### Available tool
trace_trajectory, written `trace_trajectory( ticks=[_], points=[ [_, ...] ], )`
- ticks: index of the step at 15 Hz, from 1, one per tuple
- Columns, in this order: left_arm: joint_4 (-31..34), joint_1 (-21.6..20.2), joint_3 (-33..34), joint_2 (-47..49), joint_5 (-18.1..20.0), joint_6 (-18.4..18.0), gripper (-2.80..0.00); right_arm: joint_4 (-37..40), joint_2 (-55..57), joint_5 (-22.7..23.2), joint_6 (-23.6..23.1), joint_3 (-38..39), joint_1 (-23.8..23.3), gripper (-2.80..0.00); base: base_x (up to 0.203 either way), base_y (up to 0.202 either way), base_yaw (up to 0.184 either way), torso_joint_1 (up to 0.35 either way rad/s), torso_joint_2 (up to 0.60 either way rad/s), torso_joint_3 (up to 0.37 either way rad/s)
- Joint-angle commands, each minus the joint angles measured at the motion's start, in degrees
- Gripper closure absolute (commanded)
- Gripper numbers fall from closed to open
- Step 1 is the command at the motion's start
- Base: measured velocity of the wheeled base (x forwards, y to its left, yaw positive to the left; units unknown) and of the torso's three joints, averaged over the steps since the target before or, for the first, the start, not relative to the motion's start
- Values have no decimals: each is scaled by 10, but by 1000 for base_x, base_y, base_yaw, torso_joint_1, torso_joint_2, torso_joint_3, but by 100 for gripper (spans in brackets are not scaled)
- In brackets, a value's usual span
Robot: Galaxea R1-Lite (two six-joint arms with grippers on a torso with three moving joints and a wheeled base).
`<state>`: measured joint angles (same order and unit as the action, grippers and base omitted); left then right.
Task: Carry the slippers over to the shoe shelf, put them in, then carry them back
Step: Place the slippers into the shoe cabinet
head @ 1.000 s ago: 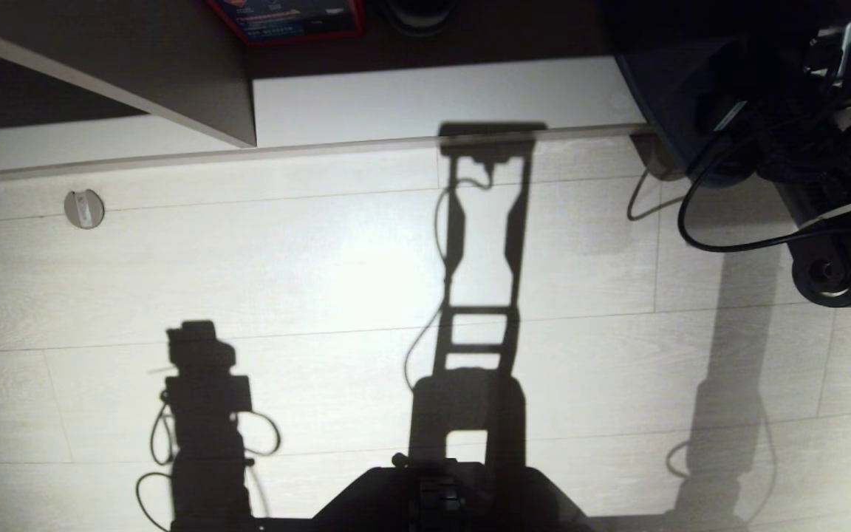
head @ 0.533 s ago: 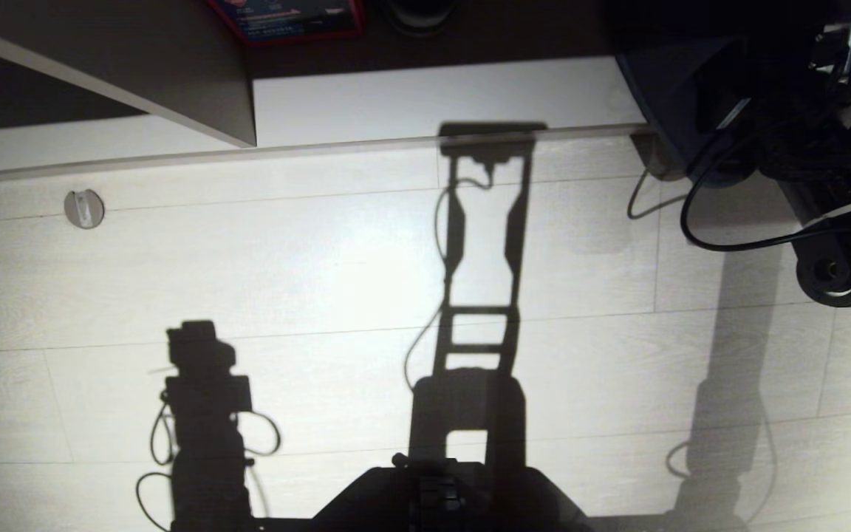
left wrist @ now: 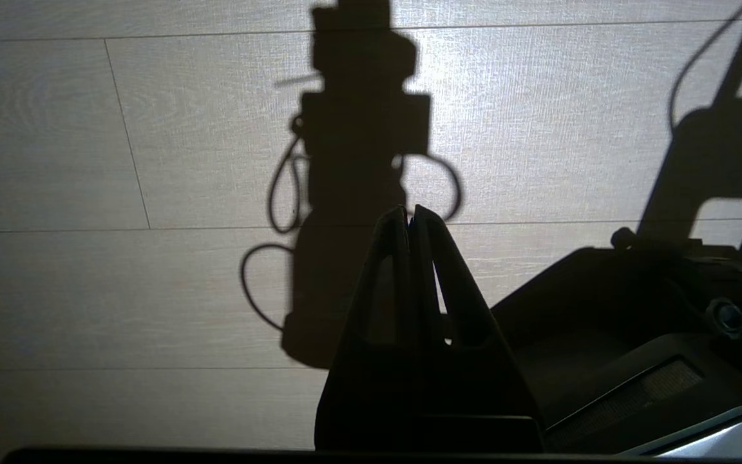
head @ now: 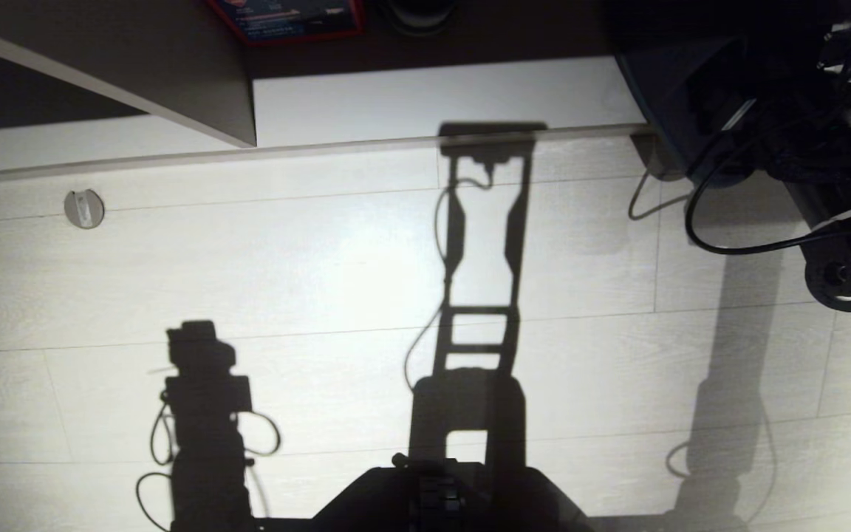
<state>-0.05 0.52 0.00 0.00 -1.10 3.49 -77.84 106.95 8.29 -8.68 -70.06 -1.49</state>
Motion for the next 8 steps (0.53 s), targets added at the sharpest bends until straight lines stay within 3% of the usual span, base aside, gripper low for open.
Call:
trace_trajectory(
  ticks=[1,8],
  points=[
    [0,0,0,0,0,0,0,-4,-4,2,-1,2,0,-280,0,0,0,0,0,0],
    [0,0,0,0,0,0,0,12,-65,24,-3,71,-4,-280,0,0,0,0,0,0]
  ],
)
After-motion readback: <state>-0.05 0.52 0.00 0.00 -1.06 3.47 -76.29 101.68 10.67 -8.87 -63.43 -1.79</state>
